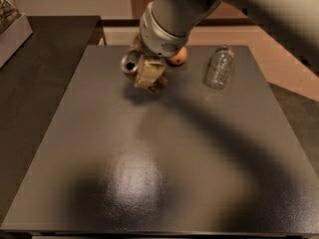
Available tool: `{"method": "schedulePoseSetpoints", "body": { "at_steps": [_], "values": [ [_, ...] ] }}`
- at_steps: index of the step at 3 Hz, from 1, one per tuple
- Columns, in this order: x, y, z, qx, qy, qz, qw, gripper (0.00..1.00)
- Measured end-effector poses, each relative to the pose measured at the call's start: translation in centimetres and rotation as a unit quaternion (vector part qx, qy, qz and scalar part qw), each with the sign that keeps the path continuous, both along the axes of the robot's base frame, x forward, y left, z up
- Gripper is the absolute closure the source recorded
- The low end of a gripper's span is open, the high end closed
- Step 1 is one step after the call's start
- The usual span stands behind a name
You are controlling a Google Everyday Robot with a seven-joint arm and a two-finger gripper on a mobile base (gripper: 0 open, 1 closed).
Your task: Knock orange can over
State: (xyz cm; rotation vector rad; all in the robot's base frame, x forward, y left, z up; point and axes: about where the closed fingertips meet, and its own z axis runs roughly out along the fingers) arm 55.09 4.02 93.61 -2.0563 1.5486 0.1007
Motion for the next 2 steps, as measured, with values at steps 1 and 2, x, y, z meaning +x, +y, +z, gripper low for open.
{"method": "schedulePoseSetpoints", "body": {
  "at_steps": [1, 2],
  "values": [
    [-1.19, 0.40, -1.49, -0.047, -0.011, 0.049, 0.9977, 1.00],
    [-2.01, 0.86, -2.41, -0.088, -0.034, 0.086, 0.9918, 1.00]
  ]
}}
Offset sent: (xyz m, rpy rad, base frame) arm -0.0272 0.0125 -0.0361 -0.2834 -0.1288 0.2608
